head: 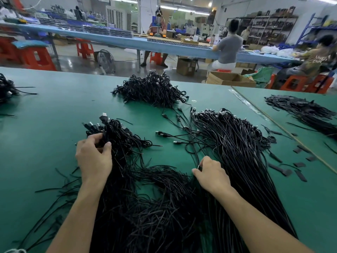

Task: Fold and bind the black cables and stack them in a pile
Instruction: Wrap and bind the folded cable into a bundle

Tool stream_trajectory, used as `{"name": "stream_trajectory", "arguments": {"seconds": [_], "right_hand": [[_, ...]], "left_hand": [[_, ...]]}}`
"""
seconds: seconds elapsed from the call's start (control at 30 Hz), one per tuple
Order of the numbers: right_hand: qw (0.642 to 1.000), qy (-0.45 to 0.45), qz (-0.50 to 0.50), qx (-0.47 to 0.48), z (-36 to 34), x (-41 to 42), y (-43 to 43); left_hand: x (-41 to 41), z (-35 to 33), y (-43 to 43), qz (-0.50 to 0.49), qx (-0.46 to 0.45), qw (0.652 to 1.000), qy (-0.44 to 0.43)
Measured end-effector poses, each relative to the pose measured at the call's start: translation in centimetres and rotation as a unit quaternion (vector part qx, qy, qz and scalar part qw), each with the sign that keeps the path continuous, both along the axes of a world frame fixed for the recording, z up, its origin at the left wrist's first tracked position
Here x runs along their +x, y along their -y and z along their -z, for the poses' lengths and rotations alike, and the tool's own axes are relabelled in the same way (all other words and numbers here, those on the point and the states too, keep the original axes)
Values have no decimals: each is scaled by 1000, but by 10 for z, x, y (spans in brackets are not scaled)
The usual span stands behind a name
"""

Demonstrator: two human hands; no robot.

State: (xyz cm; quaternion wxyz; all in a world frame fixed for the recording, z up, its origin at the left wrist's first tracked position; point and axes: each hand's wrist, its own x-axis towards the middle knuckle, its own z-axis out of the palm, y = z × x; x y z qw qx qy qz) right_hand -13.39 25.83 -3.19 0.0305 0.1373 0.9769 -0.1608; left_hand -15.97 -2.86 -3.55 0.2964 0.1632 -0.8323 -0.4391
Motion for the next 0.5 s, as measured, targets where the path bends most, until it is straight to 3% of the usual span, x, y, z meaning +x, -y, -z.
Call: {"name": "stream_trajectory", "arguments": {"seconds": [0.13,0.4,0.5], "right_hand": [[1000,-11,14,-6,0,-4,-4],[985,-50,85,-139,6,-6,-16],[977,-119,62,-164,8,-5,-15]], "left_hand": [[-3,5,-3,-24,11,1000,11],[-4,9,3,-50,210,976,-13],[-6,16,6,-51,151,987,12]]}}
